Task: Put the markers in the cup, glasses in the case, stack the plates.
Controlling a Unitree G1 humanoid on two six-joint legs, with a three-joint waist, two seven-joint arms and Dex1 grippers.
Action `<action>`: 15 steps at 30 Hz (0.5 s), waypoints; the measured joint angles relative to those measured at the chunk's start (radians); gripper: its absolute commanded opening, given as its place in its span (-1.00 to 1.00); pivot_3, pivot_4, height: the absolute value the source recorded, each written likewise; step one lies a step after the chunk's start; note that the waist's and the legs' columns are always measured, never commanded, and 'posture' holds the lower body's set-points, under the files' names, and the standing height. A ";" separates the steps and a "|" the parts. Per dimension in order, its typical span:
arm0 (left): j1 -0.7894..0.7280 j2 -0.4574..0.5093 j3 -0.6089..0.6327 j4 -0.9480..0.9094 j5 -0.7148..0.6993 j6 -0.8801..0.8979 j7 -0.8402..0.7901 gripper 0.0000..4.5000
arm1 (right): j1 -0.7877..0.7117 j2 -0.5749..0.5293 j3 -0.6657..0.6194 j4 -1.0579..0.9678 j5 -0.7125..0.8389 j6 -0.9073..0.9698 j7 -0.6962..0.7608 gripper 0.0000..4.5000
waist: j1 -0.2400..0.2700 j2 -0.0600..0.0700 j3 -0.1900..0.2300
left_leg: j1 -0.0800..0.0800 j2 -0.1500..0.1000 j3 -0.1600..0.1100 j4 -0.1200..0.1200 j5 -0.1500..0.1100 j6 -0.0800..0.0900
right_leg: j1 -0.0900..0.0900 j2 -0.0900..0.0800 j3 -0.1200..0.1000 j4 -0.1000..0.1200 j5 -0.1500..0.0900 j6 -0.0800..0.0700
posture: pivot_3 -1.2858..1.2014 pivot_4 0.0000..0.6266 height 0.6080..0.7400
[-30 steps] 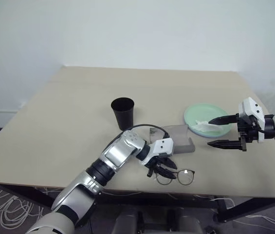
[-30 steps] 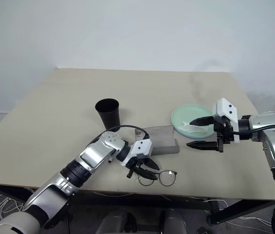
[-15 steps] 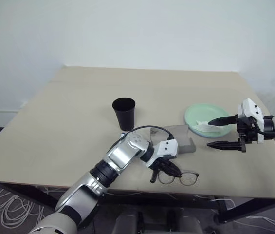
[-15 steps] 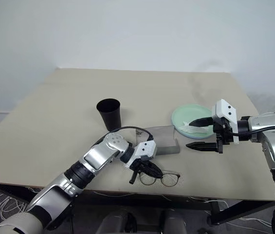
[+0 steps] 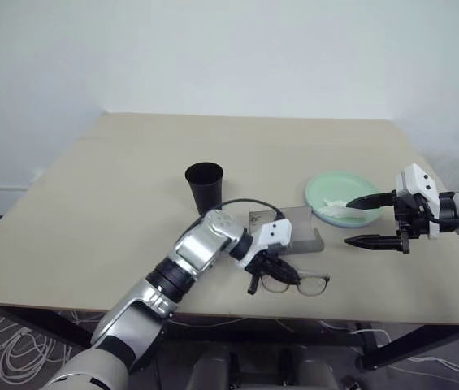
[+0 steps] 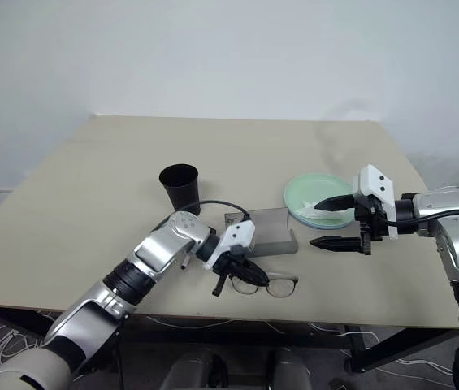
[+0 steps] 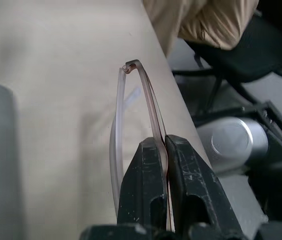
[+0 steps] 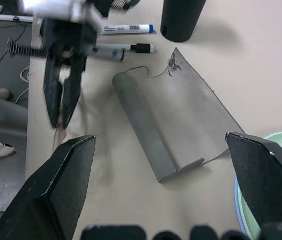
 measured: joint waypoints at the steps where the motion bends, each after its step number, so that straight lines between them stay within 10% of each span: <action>1: -0.022 0.001 0.017 0.012 -0.007 0.007 -0.005 -1.00 | -0.002 0.000 0.002 0.002 0.000 0.000 0.001 1.00 | 0.000 0.000 0.000 | 0.000 0.000 0.000 0.000 0.000 0.000 | 0.000 0.000 0.000 0.000 0.000 0.000 | 0.03 -1.00 0.80; 15: -0.263 -0.030 0.198 0.525 0.029 -0.234 0.073 -1.00 | -0.037 0.015 0.019 0.028 -0.007 -0.002 0.001 1.00 | 0.001 0.000 0.000 | -0.001 -0.002 0.000 0.001 -0.006 0.003 | -0.002 0.000 0.001 0.001 0.001 0.002 | 0.03 -1.00 0.80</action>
